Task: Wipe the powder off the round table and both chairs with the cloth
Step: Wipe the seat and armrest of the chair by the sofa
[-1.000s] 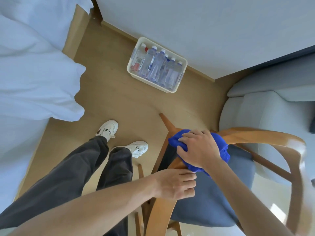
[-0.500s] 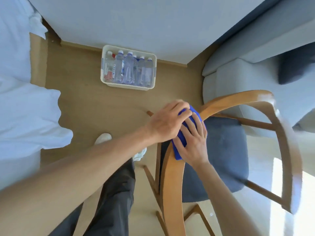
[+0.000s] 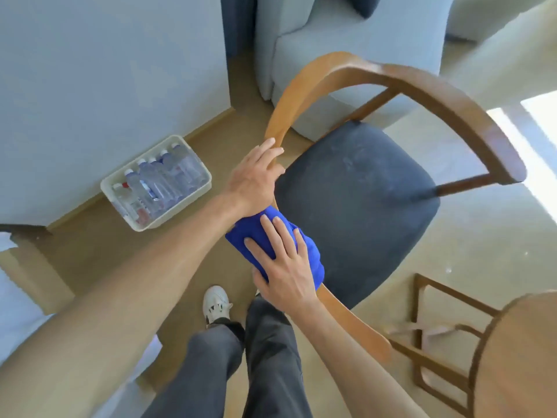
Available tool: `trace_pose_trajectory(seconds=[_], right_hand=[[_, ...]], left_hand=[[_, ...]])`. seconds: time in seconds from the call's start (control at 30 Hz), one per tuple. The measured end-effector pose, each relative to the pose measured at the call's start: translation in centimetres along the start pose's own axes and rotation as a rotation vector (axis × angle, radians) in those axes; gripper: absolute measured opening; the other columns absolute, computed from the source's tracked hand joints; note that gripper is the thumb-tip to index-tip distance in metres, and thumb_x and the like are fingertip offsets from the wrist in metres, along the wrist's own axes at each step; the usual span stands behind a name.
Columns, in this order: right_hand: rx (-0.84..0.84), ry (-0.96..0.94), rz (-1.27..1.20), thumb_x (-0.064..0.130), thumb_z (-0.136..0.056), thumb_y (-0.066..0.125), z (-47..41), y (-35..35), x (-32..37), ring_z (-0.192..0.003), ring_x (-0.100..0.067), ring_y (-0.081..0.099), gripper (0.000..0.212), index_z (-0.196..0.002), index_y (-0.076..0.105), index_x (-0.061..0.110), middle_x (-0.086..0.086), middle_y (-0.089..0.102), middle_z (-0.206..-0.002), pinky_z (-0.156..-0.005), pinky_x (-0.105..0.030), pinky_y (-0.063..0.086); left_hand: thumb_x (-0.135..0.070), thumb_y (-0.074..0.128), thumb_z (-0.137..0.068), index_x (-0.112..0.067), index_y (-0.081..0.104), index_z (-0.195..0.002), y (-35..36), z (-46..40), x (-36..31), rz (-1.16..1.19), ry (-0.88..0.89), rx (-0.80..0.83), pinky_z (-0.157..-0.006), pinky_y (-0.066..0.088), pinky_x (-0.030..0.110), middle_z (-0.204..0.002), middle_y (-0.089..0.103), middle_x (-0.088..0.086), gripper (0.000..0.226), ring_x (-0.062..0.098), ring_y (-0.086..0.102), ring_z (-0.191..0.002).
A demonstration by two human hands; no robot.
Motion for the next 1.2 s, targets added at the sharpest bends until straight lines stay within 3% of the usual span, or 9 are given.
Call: trace_pose_trajectory(seconds=[0.2, 0.33, 0.43, 0.6, 0.73, 1.0, 1.2], right_hand=[[-0.095, 0.117, 0.108, 0.013, -0.075, 0.062, 4.2, 1.2, 1.2, -0.139, -0.033, 0.033, 0.056, -0.129, 0.058, 0.028, -0.011, 0.030, -0.153, -0.109, -0.057, 0.029], [-0.160, 0.166, 0.184, 0.007, -0.078, 0.052, 8.7, 1.0, 0.6, -0.138, -0.033, 0.035, 0.059, -0.131, 0.056, 0.033, -0.012, 0.032, -0.151, -0.109, -0.056, 0.031], [-0.179, 0.227, 0.233, 0.006, -0.074, 0.061, 13.7, 0.5, -1.1, -0.137, -0.035, 0.037, 0.066, -0.134, 0.051, 0.033, -0.013, 0.035, -0.150, -0.108, -0.055, 0.033], [-0.214, 0.522, 0.248, 0.028, -0.086, 0.066, 23.2, -1.6, -5.5, -0.131, -0.040, 0.043, 0.051, -0.134, 0.049, 0.025, -0.018, 0.037, -0.148, -0.099, -0.054, 0.041], [-0.218, 0.677, 0.206, 0.034, -0.082, 0.068, 24.3, -1.0, -5.8, -0.126, -0.040, 0.043, 0.057, -0.133, 0.046, 0.022, -0.017, 0.038, -0.145, -0.092, -0.049, 0.044], [-0.271, 0.542, 0.224, 0.031, -0.073, 0.075, 21.1, -0.6, -4.6, -0.124, -0.035, 0.048, 0.060, -0.128, 0.053, 0.027, -0.008, 0.056, -0.137, -0.090, -0.053, 0.044], [-0.184, 0.475, 0.097, 0.044, -0.074, 0.064, 19.2, -1.3, -5.6, -0.119, -0.032, 0.052, 0.055, -0.127, 0.054, 0.033, -0.002, 0.055, -0.135, -0.087, -0.047, 0.048]], left_hand=[[-0.003, 0.047, -0.090, -0.005, 0.065, -0.106, 0.5, -0.3, -0.7, -0.047, -0.021, 0.107, -0.111, 0.030, 0.042, -0.151, 0.031, 0.009, 0.024, 0.025, 0.009, -0.146], [-0.008, 0.047, -0.091, -0.004, 0.063, -0.110, 1.4, 0.6, -1.7, -0.094, -0.062, 0.120, -0.114, 0.026, 0.046, -0.153, 0.027, 0.011, 0.025, 0.028, 0.008, -0.146], [-0.014, 0.047, -0.094, -0.004, 0.060, -0.116, 1.8, 1.8, -2.5, -0.153, -0.059, 0.127, -0.114, 0.023, 0.049, -0.152, 0.028, 0.015, 0.027, 0.032, 0.011, -0.145], [-0.019, 0.037, -0.098, -0.006, 0.057, -0.122, 3.1, 3.0, -3.3, -0.235, 0.036, 0.157, -0.117, 0.006, 0.050, -0.149, 0.033, 0.018, 0.034, 0.034, 0.015, -0.143], [-0.023, 0.033, -0.099, -0.010, 0.056, -0.118, 4.8, 4.0, -4.5, -0.237, 0.028, 0.168, -0.116, -0.003, 0.051, -0.146, 0.037, 0.014, 0.033, 0.031, 0.016, -0.143], [-0.026, 0.028, -0.092, -0.002, 0.062, -0.109, 5.7, 4.6, -7.1, -0.296, 0.031, 0.156, -0.116, 0.011, 0.052, -0.131, 0.053, 0.020, 0.045, 0.038, 0.034, -0.134], [-0.030, 0.026, -0.089, 0.000, 0.066, -0.104, 8.0, 5.3, -13.3, -0.258, 0.108, 0.201, -0.113, 0.016, 0.048, -0.118, 0.061, 0.019, 0.052, 0.038, 0.046, -0.127]])
Point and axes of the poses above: each hand's wrist, its own z-axis away from the middle knuckle, its own y-axis out of the palm, x = y × z, the point moved 1 cm from there along -z, towards the middle knuckle
